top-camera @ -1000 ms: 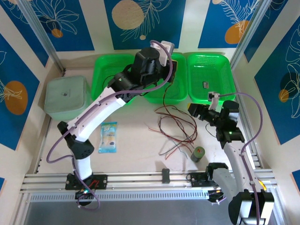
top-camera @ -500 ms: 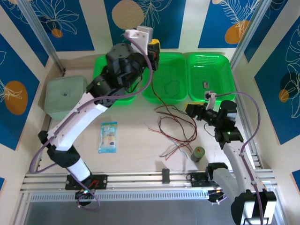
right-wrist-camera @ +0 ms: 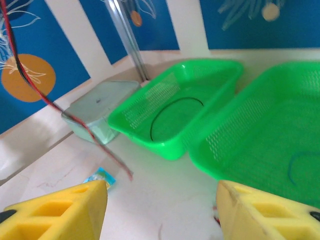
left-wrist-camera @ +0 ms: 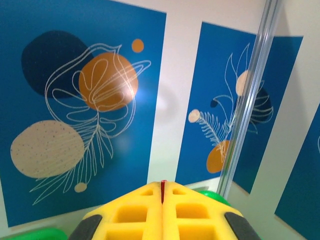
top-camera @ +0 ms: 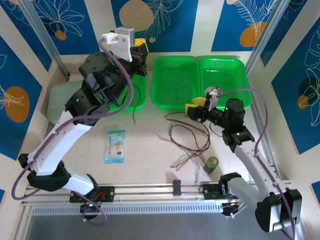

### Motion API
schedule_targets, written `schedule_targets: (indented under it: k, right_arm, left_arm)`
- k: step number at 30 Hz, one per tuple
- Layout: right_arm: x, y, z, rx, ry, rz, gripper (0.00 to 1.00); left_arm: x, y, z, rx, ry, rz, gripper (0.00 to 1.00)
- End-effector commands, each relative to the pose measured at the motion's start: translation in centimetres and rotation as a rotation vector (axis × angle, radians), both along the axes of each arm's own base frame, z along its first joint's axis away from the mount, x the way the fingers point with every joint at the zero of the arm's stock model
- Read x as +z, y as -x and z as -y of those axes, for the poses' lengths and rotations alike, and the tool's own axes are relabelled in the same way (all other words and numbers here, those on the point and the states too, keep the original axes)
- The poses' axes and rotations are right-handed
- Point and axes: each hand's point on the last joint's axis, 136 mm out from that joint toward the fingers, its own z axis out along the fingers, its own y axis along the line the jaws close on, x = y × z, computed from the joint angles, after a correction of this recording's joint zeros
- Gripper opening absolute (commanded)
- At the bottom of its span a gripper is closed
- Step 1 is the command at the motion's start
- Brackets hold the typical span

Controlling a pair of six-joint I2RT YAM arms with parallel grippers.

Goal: Untangle the cables

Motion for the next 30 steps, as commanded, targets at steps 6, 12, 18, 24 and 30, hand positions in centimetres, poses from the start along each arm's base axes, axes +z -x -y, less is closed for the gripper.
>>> schedule_targets:
  k: [6,12,18,24,30]
  right_arm:
    - [8.2,0.2,-4.9,0.201,-0.013,0.299,0.6]
    - [10.1,0.1,-6.1,0.272,-0.039,0.336,0.61]
    - [11.7,0.2,-6.4,0.32,-0.077,0.334,0.6]
    - [12.2,-1.0,-7.3,0.413,-0.207,0.066,0.58]
    - [11.1,-3.6,-8.2,0.353,-0.289,-0.194,0.5]
  left_arm:
    - [-7.2,-0.7,0.4,-0.012,-0.02,-0.177,0.0]
    - [-13.8,-1.8,2.2,-0.087,0.008,-0.375,0.0]
    - [-16.2,-2.4,2.6,-0.147,0.112,-0.462,0.0]
    - [-15.9,-2.6,2.6,-0.155,0.12,-0.465,0.0]
    - [-15.7,-2.8,2.7,-0.163,0.123,-0.468,0.0]
